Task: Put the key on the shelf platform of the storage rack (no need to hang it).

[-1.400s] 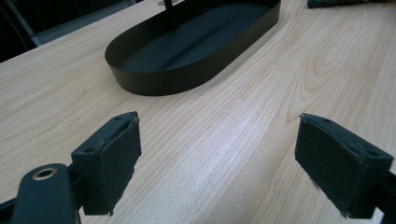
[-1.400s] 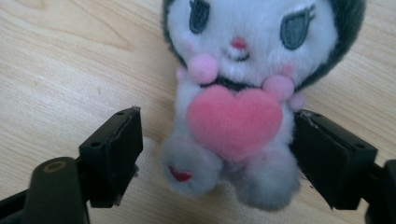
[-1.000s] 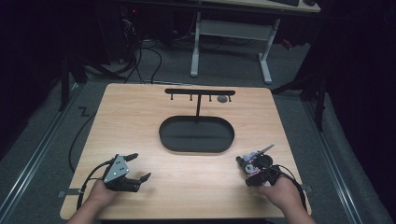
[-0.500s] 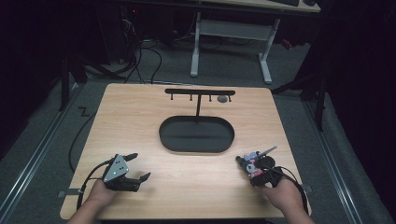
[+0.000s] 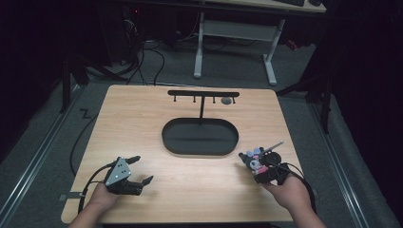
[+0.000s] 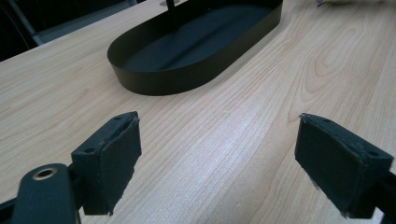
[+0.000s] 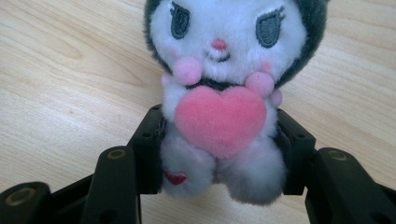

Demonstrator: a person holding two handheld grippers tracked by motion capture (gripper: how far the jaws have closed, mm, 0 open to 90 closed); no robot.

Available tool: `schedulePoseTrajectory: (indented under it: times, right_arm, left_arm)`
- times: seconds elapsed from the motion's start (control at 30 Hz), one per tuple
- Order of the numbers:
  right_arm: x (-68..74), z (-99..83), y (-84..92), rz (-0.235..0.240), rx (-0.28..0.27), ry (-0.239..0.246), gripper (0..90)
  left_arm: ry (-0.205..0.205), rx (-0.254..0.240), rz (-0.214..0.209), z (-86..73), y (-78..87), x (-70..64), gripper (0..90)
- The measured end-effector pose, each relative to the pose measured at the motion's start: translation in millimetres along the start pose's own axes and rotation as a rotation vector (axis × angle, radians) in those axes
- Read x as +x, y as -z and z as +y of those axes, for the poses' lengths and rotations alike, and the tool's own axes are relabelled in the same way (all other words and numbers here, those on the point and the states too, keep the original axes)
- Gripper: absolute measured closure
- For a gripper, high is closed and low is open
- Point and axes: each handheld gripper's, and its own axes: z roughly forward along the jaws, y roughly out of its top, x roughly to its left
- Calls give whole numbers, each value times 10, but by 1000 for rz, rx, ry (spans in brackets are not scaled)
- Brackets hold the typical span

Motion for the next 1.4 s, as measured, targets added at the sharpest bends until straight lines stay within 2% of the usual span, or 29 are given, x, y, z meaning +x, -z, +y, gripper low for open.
schedulePoseTrajectory:
  times: [0.1, 0.2, 0.37, 0.67, 1.13, 1.4]
  right_arm:
    - [41, 35, 33, -1, -8, 16, 473]
    - [87, 70, 61, 18, -25, 25, 472]
    - [142, 119, 65, 23, -16, 40, 472]
    - [235, 230, 145, 35, -37, 67, 472]
    - [329, 360, 125, 43, -41, 95, 472]
    - [386, 512, 160, 53, -58, 113, 472]
  left_arm:
    - [7, -8, 2, -3, 9, 3, 154]
    - [7, -10, 2, -4, 9, 7, 154]
    - [14, -10, 2, -4, 10, 15, 154]
    - [7, -11, 0, -3, 9, 5, 154]
    - [7, -11, -3, -3, 8, 8, 154]
    - [8, -9, -2, -3, 7, 11, 154]
